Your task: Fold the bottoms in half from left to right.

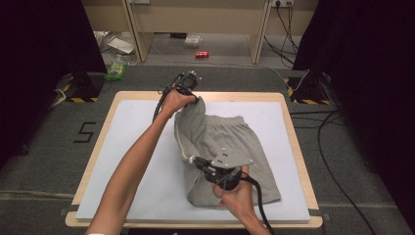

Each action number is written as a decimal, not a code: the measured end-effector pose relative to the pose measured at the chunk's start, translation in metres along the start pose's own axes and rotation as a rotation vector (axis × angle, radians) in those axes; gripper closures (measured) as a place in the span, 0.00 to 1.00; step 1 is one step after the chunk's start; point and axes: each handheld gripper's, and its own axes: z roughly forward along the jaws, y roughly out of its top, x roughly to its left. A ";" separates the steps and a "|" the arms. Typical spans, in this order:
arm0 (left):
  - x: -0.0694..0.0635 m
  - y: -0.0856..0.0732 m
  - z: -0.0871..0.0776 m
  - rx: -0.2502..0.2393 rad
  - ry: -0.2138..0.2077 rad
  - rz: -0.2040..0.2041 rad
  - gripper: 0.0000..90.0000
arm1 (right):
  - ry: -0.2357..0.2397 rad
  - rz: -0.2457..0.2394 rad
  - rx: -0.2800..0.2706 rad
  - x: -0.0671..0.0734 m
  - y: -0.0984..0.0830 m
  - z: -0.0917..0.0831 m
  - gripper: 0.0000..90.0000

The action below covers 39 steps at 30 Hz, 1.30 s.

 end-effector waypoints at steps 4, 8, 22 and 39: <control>-0.016 0.013 0.004 -0.006 -0.015 0.002 0.94 | -0.059 0.026 -0.025 -0.015 -0.010 -0.034 0.96; -0.030 0.024 0.009 -0.005 -0.027 0.001 0.94 | -0.090 0.043 -0.037 -0.022 -0.017 -0.054 0.96; -0.085 0.048 0.049 0.001 -0.064 0.022 0.94 | -0.200 0.126 -0.064 -0.047 -0.058 -0.108 0.96; -0.105 0.051 0.078 0.007 -0.068 0.003 0.92 | -0.259 0.173 -0.026 -0.056 -0.094 -0.125 0.96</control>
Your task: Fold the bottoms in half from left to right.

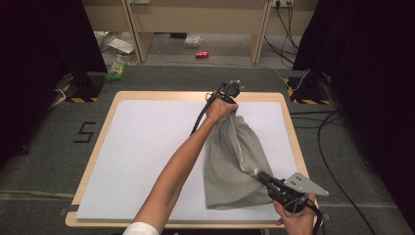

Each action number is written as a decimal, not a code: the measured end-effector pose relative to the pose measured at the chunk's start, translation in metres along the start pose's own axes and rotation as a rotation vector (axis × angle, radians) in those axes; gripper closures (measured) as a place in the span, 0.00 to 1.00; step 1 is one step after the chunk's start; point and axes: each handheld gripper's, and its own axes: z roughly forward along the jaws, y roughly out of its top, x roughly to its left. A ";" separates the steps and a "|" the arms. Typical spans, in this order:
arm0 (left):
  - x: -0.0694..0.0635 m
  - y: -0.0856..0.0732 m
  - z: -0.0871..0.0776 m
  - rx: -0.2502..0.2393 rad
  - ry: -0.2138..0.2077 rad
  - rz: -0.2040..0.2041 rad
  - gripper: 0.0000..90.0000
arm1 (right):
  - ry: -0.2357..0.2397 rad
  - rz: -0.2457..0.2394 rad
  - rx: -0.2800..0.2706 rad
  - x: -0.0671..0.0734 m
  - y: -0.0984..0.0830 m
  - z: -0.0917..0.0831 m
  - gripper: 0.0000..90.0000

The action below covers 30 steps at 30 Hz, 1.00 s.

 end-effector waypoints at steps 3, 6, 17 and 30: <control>-0.002 0.000 0.003 -0.006 -0.009 -0.008 0.88 | -0.003 0.002 0.004 -0.001 -0.002 0.000 0.96; -0.004 0.001 0.005 -0.022 -0.019 -0.015 0.83 | -0.010 0.004 0.010 -0.003 -0.004 -0.001 0.96; 0.000 0.004 -0.007 -0.050 -0.013 -0.018 0.74 | -0.070 0.013 0.036 -0.016 -0.016 -0.011 0.96; 0.034 -0.017 -0.023 -0.023 0.039 -0.052 0.63 | -0.117 0.008 0.103 -0.021 -0.035 -0.019 0.94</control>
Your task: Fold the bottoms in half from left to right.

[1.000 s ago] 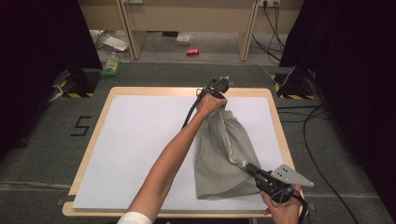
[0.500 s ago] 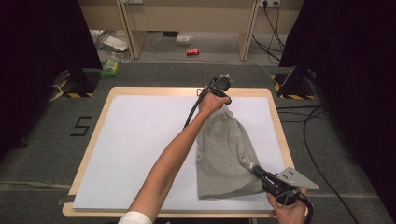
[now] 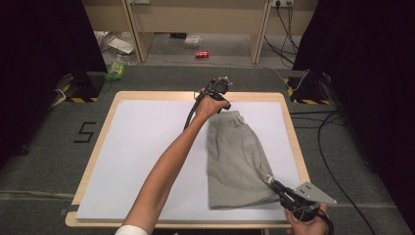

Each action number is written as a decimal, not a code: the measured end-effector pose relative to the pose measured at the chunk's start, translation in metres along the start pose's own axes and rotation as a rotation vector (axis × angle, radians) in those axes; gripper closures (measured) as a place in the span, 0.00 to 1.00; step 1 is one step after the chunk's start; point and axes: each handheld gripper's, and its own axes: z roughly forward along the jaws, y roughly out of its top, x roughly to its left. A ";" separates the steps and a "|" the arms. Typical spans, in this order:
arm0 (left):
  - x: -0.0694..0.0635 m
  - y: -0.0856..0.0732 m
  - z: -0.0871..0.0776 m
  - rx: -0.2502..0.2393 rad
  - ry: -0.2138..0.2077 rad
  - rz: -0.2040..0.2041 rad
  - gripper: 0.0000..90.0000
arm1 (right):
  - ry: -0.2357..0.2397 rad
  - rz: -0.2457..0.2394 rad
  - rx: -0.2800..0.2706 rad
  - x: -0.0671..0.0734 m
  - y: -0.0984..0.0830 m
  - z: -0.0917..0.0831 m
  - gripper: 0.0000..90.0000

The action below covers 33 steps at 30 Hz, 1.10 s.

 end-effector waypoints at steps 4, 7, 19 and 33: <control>0.010 -0.006 -0.002 0.003 0.005 -0.014 0.61 | 0.005 0.019 0.009 -0.003 0.000 -0.003 0.83; 0.016 -0.009 -0.004 0.005 0.014 -0.019 0.61 | -0.002 0.028 -0.020 -0.004 0.008 -0.007 0.74; 0.031 -0.024 -0.006 0.021 0.022 -0.043 0.60 | 0.004 0.000 0.142 -0.016 0.042 0.073 0.66; 0.041 -0.039 0.001 0.034 0.009 -0.079 0.58 | -0.018 0.034 0.281 -0.035 0.043 0.124 0.82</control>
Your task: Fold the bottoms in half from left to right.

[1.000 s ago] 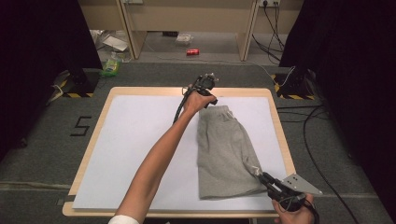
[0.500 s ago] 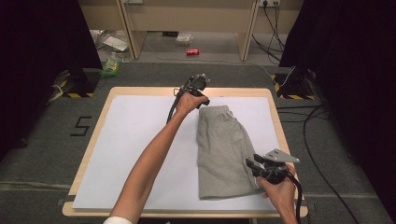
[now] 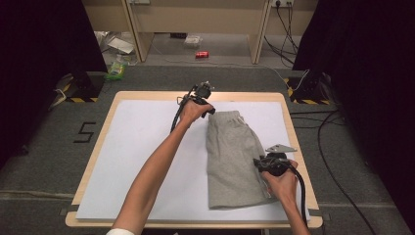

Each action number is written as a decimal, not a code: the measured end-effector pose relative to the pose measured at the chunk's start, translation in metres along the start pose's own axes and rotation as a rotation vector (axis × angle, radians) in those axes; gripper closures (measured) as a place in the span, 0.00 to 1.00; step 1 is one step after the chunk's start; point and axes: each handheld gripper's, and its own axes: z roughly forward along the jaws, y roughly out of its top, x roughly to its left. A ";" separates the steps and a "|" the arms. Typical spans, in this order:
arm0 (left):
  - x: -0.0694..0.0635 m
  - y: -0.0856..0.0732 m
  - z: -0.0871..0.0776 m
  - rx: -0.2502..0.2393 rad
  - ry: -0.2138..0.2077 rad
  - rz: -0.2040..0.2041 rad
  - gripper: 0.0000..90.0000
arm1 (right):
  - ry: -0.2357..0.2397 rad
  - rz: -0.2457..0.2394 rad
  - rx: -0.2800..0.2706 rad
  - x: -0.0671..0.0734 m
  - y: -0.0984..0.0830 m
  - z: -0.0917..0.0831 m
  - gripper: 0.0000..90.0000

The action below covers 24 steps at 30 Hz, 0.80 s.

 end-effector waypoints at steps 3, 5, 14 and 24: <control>0.001 -0.001 0.001 0.001 -0.001 -0.002 0.58 | 0.017 -0.029 -0.004 -0.001 0.000 -0.004 0.94; 0.002 -0.002 0.000 -0.001 0.002 -0.005 0.56 | 0.010 -0.036 -0.014 -0.005 0.001 -0.009 0.95; 0.007 -0.005 -0.001 -0.004 -0.003 -0.017 0.53 | -0.007 0.020 0.000 -0.025 -0.008 -0.012 0.95; 0.005 -0.009 -0.001 -0.002 -0.009 -0.010 0.52 | -0.064 -0.021 -0.037 -0.004 -0.012 -0.045 0.64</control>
